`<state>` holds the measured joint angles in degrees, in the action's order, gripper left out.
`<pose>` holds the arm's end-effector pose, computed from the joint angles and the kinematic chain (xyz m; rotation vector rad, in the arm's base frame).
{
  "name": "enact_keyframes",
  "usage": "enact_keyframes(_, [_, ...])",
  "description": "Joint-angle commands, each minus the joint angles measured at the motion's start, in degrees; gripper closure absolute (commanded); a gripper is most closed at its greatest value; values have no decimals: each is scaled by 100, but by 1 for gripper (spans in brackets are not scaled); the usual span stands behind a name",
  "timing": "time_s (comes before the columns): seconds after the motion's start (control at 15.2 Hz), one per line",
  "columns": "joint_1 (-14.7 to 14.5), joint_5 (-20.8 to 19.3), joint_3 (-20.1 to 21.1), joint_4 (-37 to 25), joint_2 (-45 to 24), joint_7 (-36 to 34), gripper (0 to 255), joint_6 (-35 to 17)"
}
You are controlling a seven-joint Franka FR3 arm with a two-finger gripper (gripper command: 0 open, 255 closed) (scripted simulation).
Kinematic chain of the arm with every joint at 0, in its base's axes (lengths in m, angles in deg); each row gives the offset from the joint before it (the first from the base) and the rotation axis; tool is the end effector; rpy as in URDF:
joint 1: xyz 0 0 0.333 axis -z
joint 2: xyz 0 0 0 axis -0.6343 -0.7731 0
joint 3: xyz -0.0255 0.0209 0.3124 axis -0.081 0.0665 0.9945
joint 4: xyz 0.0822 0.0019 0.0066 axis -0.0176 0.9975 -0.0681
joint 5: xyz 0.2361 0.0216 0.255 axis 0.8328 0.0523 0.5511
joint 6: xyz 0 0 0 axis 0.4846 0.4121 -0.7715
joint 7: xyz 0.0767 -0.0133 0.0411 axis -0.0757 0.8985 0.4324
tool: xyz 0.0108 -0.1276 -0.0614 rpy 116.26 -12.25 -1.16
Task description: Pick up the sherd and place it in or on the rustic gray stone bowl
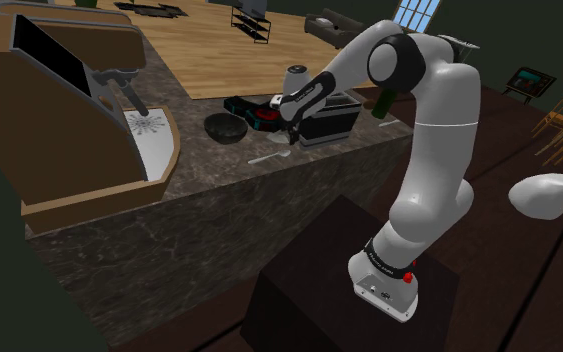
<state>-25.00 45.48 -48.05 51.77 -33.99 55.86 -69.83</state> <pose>0.5587 -0.2223 0.2326 2.4203 1.5951 -0.1550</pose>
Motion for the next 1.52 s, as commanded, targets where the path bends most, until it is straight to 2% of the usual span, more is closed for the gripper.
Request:
enact_keyframes(0.0, [3,0,0,-27,-43,-1,0,-19])
enact_keyframes(0.4, [3,1,0,-27,-43,-1,0,-19])
enact_keyframes(0.46, [3,0,0,-27,-43,-1,255,-19])
enact_keyframes(1.06, [0,-2,-1,-19,-30,-5,255,-21])
enact_keyframes(1.12, [0,-2,-1,-19,-30,-5,0,-21])
enact_keyframes(1.45, [156,1463,511,-505,-83,-952,0,411])
